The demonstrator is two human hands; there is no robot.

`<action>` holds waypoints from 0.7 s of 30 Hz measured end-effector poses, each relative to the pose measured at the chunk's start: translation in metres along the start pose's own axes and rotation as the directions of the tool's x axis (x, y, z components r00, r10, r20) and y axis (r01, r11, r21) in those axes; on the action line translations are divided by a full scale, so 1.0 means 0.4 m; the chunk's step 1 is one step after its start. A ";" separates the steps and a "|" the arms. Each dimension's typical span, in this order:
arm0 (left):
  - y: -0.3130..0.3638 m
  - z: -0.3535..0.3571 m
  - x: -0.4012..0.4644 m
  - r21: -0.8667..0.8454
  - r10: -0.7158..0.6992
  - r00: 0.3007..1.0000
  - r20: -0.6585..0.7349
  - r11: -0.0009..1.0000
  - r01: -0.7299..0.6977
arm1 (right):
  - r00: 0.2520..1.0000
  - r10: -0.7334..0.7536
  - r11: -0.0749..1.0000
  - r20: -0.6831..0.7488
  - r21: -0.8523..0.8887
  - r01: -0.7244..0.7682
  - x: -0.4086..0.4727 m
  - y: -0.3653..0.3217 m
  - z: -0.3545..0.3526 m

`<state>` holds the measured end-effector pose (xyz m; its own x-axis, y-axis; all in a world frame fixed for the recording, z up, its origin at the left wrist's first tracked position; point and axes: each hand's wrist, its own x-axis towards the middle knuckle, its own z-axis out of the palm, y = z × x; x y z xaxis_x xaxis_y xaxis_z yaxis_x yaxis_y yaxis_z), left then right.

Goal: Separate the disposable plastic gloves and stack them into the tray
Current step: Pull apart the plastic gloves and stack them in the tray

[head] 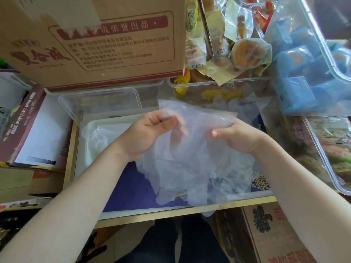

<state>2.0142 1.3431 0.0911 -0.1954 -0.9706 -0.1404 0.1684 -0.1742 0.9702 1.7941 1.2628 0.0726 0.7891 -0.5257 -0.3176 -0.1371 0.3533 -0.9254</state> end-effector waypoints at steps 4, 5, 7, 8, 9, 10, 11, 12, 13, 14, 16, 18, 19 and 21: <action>-0.026 0.015 0.033 0.061 0.008 0.917 -0.399 0.998 0.018 | 0.996 0.017 0.999 -0.084 0.036 -0.014 -0.020 0.003 -0.004; -0.036 0.017 0.040 0.055 -0.022 0.888 -0.459 0.997 0.052 | 0.991 0.029 0.999 -0.131 0.034 -0.025 -0.022 0.006 -0.008; -0.059 0.019 0.046 0.060 -0.119 0.881 -0.457 0.985 0.164 | 0.977 0.054 0.999 -0.209 0.013 -0.052 -0.019 0.022 -0.026; -0.073 0.019 0.048 0.081 -0.195 0.891 -0.410 0.965 0.248 | 0.967 0.062 0.998 -0.247 -0.004 -0.066 -0.017 0.031 -0.037; -0.088 0.017 0.047 0.115 -0.269 0.897 -0.350 0.938 0.326 | 0.957 0.064 0.997 -0.282 -0.022 -0.073 -0.014 0.043 -0.050; -0.105 0.016 0.043 0.150 -0.329 0.899 -0.290 0.912 0.382 | 0.946 0.071 0.995 -0.316 -0.042 -0.089 -0.013 0.053 -0.063; -0.121 0.017 0.036 0.178 -0.363 0.899 -0.245 0.895 0.410 | 0.938 0.074 0.994 -0.338 -0.055 -0.098 -0.014 0.062 -0.076; -0.133 0.021 0.030 0.191 -0.374 0.900 -0.225 0.889 0.417 | 0.931 0.077 0.992 -0.357 -0.067 -0.108 -0.015 0.069 -0.087; -0.145 0.025 0.024 0.196 -0.369 0.902 -0.223 0.890 0.413 | 0.925 0.080 0.992 -0.372 -0.064 -0.112 -0.017 0.078 -0.101; -0.154 0.033 0.019 0.185 -0.358 0.905 -0.229 0.897 0.401 | 0.920 0.095 0.990 -0.379 -0.060 -0.127 -0.019 0.084 -0.111; -0.169 0.049 0.017 0.147 -0.346 0.903 -0.255 0.909 0.390 | 0.910 0.124 0.984 -0.396 -0.066 -0.163 -0.016 0.100 -0.125; -0.202 0.053 0.027 0.213 -0.336 0.870 -0.360 0.879 0.427 | 0.876 0.142 0.966 -0.462 -0.129 -0.224 -0.004 0.124 -0.128; -0.222 0.049 0.035 0.280 -0.309 0.846 -0.435 0.847 0.453 | 0.860 0.129 0.958 -0.493 -0.163 -0.237 0.006 0.137 -0.129; -0.252 0.045 0.046 0.335 -0.257 0.804 -0.537 0.809 0.483 | 0.840 0.152 0.962 -0.520 -0.117 -0.246 0.016 0.150 -0.121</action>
<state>1.9762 1.3459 -0.0058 0.3185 -0.8244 -0.4679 -0.2821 -0.5536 0.7835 1.7618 1.2431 0.0049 0.3307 -0.7908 -0.5151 -0.3959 0.3792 -0.8363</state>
